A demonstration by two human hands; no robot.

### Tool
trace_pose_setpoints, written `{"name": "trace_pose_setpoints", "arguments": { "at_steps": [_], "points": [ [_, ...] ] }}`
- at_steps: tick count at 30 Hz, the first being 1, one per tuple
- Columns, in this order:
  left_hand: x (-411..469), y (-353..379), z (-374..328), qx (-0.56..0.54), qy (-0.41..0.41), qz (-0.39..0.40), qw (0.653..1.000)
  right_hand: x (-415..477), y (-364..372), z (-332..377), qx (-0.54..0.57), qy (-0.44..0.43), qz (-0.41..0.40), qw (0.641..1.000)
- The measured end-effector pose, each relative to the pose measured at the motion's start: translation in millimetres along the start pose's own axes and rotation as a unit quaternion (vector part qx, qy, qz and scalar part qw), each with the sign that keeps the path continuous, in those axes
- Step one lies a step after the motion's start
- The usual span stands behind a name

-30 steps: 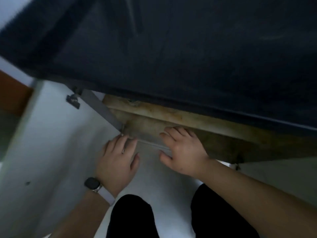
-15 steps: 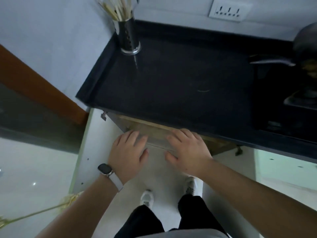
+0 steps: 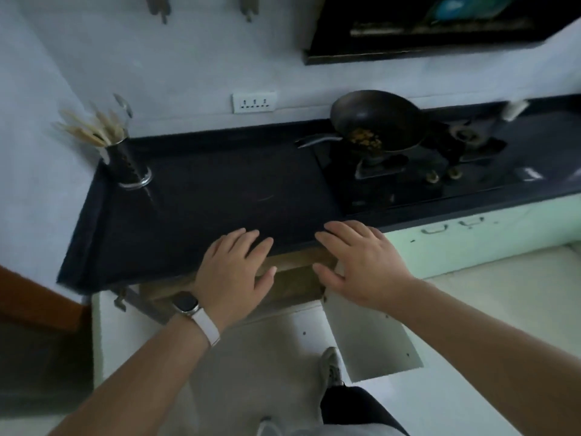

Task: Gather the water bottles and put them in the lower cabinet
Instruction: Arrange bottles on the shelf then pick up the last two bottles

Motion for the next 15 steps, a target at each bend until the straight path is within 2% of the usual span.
{"name": "trace_pose_setpoints", "arguments": {
  "at_steps": [5, 15],
  "points": [
    [47, -12, -68, -0.001, 0.089, -0.021, 0.996, -43, -39, -64, -0.012, 0.082, -0.029, 0.996],
    [136, 2, -220, 0.029, 0.149, 0.002, 0.988, -97, -73, -205, 0.014, 0.108, -0.089, 0.99]
  ]
}}
Point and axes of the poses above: each hand's wrist, its own x-axis towards the middle knuckle, its own y-axis out of the palm, z = x × y, the point moved 9 cm from there along x, towards the middle knuckle, and after that the axes turned 9 degrees about y, right-handed, at the moved point
